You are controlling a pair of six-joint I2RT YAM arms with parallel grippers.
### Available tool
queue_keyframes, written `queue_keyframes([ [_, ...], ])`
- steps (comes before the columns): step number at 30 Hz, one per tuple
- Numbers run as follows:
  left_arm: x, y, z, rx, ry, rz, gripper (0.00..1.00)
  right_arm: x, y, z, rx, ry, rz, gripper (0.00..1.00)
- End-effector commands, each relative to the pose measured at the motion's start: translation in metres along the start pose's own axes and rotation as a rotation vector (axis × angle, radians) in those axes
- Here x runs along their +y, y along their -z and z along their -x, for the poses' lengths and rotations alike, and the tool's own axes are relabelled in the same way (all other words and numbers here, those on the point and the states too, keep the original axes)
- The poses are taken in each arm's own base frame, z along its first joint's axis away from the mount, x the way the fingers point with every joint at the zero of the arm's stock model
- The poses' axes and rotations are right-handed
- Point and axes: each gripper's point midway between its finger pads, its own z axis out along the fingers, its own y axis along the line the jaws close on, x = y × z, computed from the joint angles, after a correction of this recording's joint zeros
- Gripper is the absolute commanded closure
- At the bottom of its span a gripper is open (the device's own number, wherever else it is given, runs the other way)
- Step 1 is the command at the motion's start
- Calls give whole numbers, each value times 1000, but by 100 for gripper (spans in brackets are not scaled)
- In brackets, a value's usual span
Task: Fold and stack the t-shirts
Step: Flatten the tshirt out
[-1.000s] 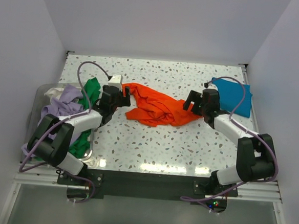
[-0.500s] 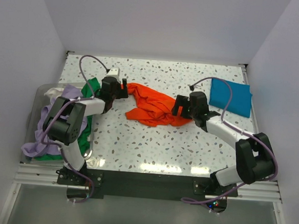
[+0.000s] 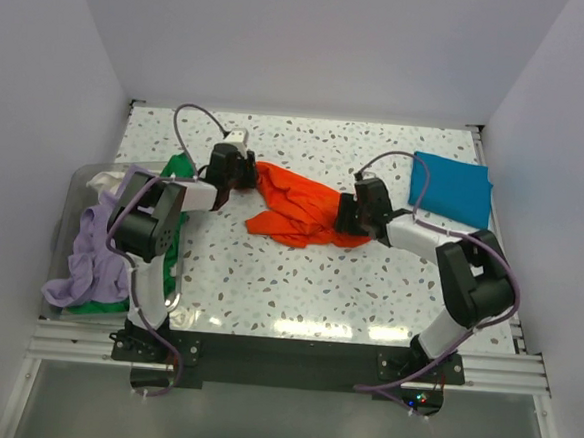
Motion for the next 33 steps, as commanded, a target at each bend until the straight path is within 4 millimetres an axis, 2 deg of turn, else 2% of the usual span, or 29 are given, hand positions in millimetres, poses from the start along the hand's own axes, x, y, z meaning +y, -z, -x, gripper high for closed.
queue_keyframes([
  [1, -10, -10, 16, -43, -2, -68, 53, 11, 0, 31, -52, 25, 2, 47],
  [2, -11, -11, 14, -41, -1, -74, 61, 11, -2, 33, -50, 36, -1, 55],
  [3, -11, -10, 12, -37, 1, -78, 69, 12, -3, 34, -45, 39, -5, 77],
  [4, -11, -9, 12, -38, 4, -73, 83, 10, -7, 33, -30, 41, -15, 86],
  [5, -10, -4, 12, -41, 5, -69, 89, 12, -7, 39, -29, 45, -26, 94],
  [6, -6, 0, 12, -46, 4, -52, 100, 7, -8, 43, -37, 54, -57, 100],
  [7, -4, 10, 13, -53, 3, -42, 100, 9, -6, 56, -60, 59, -70, 100],
  [8, -4, 16, 16, -65, 2, -41, 100, 5, -5, 57, -50, 67, -100, 100],
  [9, -3, 22, 16, -70, 2, -34, 100, -3, -2, 67, -74, 80, -147, 100],
  [10, -6, 35, 30, -106, 2, -40, 100, -4, 1, 75, -91, 84, -169, 100],
  [11, -4, 43, 19, -88, 10, -37, 100, -3, 7, 89, -116, 93, -185, 100],
  [12, -6, 51, 18, -90, 13, -48, 100, -10, 13, 101, -148, 91, -229, 100],
  [13, -8, 67, 17, -97, 14, -55, 100, -8, 20, 120, -186, 84, -239, 100],
  [16, -20, 94, 6, -88, 2, -93, 100, -23, 28, 147, -227, 67, -304, 100],
  [17, -19, 99, 4, -82, 1, -92, 100, -22, 31, 153, -238, 66, -308, 100],
  [18, -27, 104, -1, -64, -7, -119, 98, -32, 28, 157, -231, 56, -332, 100],
  [19, -30, 112, -4, -58, -10, -132, 79, -34, 28, 167, -245, 47, -335, 100],
  [20, -32, 117, -9, -47, -8, -143, 67, -44, 26, 170, -237, 30, -351, 100],
  [21, -32, 121, -11, -46, -4, -143, 47, -49, 24, 172, -227, 21, -357, 100],
  [22, -29, 129, -12, -55, 3, -135, 40, -55, 17, 173, -216, 10, -363, 100],
  [24, -18, 134, -15, -55, 6, -78, 27, -68, 13, 172, -188, -20, -368, 74],
  [25, -10, 135, -18, -48, 7, -34, 25, -71, 10, 168, -176, -23, -366, 60],
  [26, -6, 134, -20, -40, 5, -18, 25, -72, 11, 168, -177, -26, -363, 38],
  [29, -3, 128, -34, 3, 3, -3, 25, -68, 12, 162, -176, -27, -333, 24],
  [31, 9, 122, -45, 31, 0, 56, 29, -63, 13, 156, -166, -28, -297, 23],
  [33, 22, 118, -46, 25, -5, 131, 32, -57, 20, 158, -185, -32, -259, 22],
])
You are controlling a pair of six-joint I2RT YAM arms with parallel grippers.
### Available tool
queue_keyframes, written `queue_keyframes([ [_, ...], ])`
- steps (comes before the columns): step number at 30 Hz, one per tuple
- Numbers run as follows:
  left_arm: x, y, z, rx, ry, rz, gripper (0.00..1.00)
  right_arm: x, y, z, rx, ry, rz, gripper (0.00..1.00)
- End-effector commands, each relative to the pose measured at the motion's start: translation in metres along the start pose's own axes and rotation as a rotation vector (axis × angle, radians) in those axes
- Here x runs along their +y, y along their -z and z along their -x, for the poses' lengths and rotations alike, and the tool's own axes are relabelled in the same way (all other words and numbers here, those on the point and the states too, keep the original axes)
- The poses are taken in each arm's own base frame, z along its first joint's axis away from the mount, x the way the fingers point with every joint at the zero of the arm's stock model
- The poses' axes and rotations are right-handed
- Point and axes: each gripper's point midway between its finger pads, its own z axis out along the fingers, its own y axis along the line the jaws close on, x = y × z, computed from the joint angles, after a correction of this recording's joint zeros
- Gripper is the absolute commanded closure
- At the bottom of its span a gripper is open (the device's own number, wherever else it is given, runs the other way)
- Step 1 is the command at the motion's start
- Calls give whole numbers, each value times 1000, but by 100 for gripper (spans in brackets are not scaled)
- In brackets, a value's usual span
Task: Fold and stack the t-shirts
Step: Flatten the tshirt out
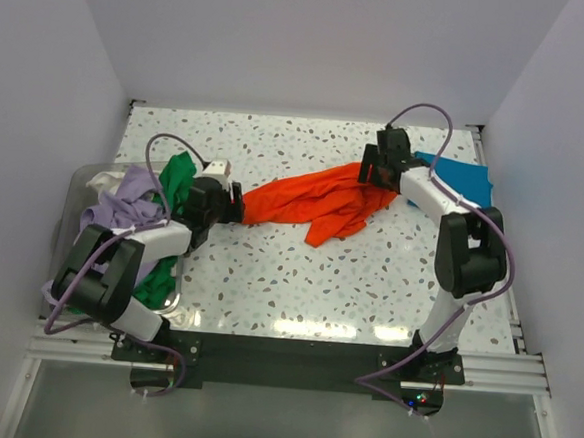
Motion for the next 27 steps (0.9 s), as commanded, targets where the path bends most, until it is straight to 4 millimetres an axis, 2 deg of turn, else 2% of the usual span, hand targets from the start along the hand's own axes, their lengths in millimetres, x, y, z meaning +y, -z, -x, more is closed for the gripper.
queue_keyframes([
  [1, 24, -11, -8, 17, -9, 133, 33, 14, 26, 6, -34, -11, 99, 21],
  [2, 25, -14, -8, 21, -16, 138, 34, 18, 33, 10, -52, -18, 126, 21],
  [4, 30, -20, -6, 9, -16, 170, 37, 23, 37, 1, -32, -19, 177, 21],
  [5, 32, -23, -4, 3, -18, 186, 40, 26, 40, 0, -36, -18, 195, 21],
  [6, 38, -24, -2, 0, -24, 221, 48, 27, 46, 1, -43, -20, 212, 21],
  [7, 39, -29, -3, 6, -31, 230, 50, 28, 48, -6, -32, -17, 229, 21],
  [15, 36, -43, 0, 4, -24, 224, 48, 39, 67, -9, -53, 3, 294, 20],
  [23, 33, -57, 8, 0, -19, 213, 48, 48, 75, -15, -52, 22, 328, 19],
  [27, 20, -67, 4, 23, -18, 139, 50, 46, 74, -20, -41, 25, 318, 19],
])
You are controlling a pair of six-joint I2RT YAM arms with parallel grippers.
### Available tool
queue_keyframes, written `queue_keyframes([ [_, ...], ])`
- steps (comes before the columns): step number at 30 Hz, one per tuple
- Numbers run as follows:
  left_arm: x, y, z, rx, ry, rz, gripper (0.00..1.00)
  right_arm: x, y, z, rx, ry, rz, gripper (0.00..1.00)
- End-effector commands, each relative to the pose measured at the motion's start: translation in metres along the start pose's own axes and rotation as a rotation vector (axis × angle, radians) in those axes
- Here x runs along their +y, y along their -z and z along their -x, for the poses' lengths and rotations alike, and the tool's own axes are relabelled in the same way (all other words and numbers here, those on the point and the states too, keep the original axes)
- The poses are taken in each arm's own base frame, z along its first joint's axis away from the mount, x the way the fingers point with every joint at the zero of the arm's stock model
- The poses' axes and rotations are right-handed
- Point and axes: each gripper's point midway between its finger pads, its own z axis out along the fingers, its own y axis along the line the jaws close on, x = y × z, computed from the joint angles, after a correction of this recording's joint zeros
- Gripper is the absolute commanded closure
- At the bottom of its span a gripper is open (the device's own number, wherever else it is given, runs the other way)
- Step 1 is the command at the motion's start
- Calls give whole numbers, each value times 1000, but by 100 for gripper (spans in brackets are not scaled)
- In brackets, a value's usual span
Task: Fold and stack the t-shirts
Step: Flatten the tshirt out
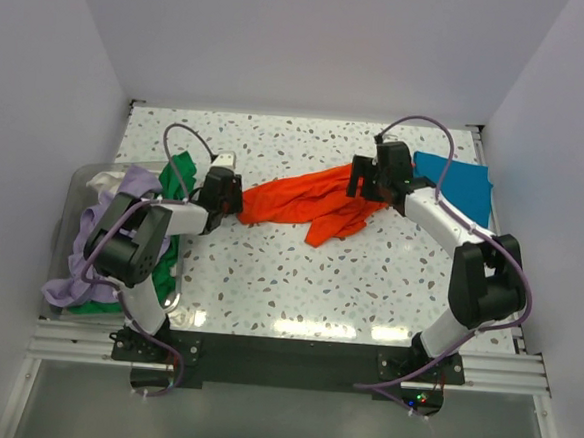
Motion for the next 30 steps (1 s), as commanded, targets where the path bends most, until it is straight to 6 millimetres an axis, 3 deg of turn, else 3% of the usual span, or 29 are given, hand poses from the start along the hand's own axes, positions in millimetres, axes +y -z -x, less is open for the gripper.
queue_keyframes([
  [1, -17, -9, 20, -43, 6, -71, 52, 6, 14, 15, -59, 4, 30, 18],
  [2, -18, -9, 20, -41, 6, -80, 55, 7, 13, 15, -62, 3, 29, 18],
  [3, -21, -9, 20, -41, 6, -93, 67, 4, 9, 13, -55, 2, 16, 18],
  [5, -21, -10, 21, -43, 3, -95, 81, -4, 6, 14, -60, 2, -31, 18],
  [6, -20, -8, 25, -53, 2, -94, 95, -7, 3, 11, -52, 3, -44, 18],
  [7, -18, -7, 28, -56, 2, -87, 100, -7, 2, 13, -52, 1, -49, 18],
  [9, -12, -2, 41, -85, 2, -56, 100, -5, 1, 12, -41, 8, -40, 17],
  [11, -8, 15, 68, -150, 4, -33, 100, -4, -3, 11, -31, 5, -35, 16],
  [12, -4, 32, 91, -215, 14, -17, 100, -5, -4, 13, -33, 3, -42, 16],
  [14, 2, 53, 115, -293, 15, 6, 100, -13, -6, 12, -32, 0, -89, 16],
  [15, 4, 77, 134, -362, 28, 0, 100, -16, -6, 12, -33, -1, -104, 16],
  [18, 12, 122, 162, -495, 42, -8, 100, -27, -6, 11, -28, -8, -143, 16],
  [22, 17, 150, 166, -552, 40, -19, 100, -37, -9, 11, -26, -34, -153, 16],
  [30, 18, 142, 157, -509, 22, -12, 100, -31, -34, 11, -15, -52, -90, 15],
])
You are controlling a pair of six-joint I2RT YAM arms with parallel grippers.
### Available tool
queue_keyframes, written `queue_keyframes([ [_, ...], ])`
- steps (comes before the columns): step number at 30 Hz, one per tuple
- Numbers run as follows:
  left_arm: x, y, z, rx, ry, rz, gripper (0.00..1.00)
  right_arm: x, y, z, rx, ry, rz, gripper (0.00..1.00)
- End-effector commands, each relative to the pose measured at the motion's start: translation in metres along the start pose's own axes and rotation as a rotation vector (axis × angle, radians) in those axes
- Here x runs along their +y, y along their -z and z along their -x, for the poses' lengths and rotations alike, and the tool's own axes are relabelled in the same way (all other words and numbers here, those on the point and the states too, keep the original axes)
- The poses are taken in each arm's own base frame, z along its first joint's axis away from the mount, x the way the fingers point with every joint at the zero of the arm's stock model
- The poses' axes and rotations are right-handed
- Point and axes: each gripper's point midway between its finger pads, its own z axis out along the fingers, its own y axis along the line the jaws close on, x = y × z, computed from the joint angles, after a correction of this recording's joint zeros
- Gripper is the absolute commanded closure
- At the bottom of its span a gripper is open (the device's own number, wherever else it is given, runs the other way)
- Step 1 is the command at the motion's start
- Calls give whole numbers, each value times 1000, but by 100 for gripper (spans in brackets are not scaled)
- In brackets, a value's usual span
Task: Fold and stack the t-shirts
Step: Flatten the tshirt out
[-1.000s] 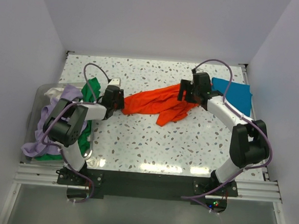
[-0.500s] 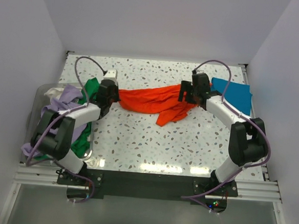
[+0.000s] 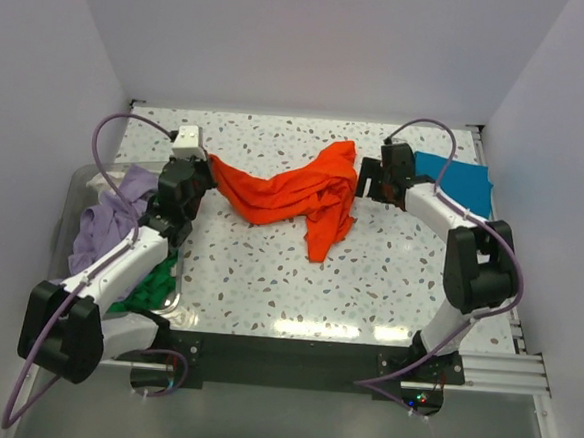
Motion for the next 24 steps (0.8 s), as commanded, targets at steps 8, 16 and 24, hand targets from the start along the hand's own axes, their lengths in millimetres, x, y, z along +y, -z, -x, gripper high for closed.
queue_keyframes([
  [8, 7, -4, -10, 24, -41, 21, 100, 37, -33, 30, -43, -54, 187, 17],
  [16, 8, -5, -6, 19, -52, 26, 100, 61, -66, 35, 9, -31, 298, 52],
  [24, -6, -32, 35, -16, -44, -8, 100, 82, -48, 101, -63, 1, 379, 100],
])
